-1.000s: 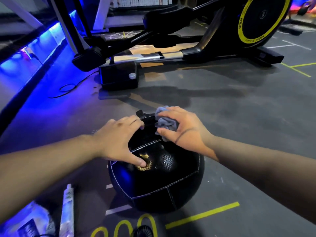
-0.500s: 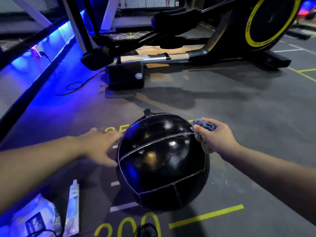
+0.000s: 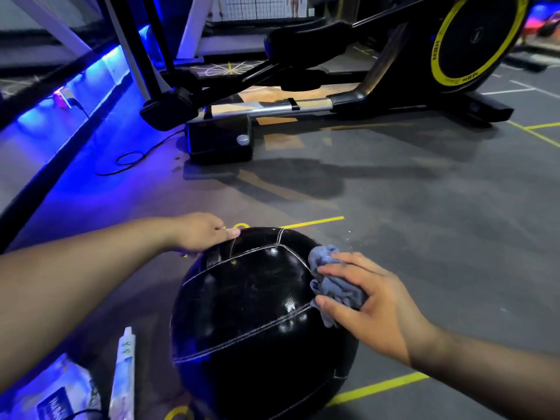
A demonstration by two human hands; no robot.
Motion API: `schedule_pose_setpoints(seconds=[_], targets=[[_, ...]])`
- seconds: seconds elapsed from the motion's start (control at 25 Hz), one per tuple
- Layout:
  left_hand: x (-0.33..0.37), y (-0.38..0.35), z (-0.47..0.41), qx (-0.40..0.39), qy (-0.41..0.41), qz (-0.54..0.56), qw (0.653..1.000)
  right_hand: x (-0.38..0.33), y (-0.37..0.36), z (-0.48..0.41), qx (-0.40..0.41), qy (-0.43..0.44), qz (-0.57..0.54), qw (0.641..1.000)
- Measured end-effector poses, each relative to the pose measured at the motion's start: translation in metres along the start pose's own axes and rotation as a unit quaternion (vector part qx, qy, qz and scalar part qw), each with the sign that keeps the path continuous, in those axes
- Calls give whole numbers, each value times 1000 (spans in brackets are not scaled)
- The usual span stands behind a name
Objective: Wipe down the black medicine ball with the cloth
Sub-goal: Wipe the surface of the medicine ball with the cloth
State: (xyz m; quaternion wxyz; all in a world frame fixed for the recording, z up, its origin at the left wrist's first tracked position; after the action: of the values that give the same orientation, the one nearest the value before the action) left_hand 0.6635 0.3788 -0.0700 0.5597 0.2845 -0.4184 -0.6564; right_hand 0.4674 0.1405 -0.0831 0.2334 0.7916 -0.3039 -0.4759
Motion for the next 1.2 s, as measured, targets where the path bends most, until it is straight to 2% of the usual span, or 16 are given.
schedule_pose_setpoints(seconds=[0.08,0.16,0.32,0.4,0.6,0.72,0.8,1.0,1.08,1.2], targets=[[-4,-4,12,-79,97,12,992,5,3,4,1,-3,-8,1000],[-4,-8,21,-125,160,60,977,10,6,4,12,-15,-19,1000],[-4,-14,28,-184,221,234,929,17,9,-1,24,-55,-13,998],[-1,-17,28,-180,224,313,905,19,11,-3,40,-79,-17,996],[30,-18,24,-59,170,466,867,25,20,-6,74,-140,-33,987],[59,-14,23,54,94,480,870,26,32,-4,92,-164,-57,981],[88,-15,28,88,44,474,875,29,44,-2,116,-188,-82,972],[159,-33,59,69,-72,403,910,44,85,7,176,-233,-102,951],[168,-33,75,53,-99,415,903,46,99,7,206,-232,-109,944],[156,-6,83,42,-103,480,870,46,113,1,241,-222,-119,937]])
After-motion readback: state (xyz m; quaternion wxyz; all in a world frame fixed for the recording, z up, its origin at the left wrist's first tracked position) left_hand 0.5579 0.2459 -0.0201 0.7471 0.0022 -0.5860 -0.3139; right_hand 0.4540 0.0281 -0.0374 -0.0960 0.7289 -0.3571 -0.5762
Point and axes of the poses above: each hand's wrist, its own z-axis away from the middle knuckle, its own y-axis out of the back of the hand, x = y × z, the point moved 4 cm from there along -z, towards the middle knuckle, and after that the axes turned 8 degrees about y, right-handed, at the moved point
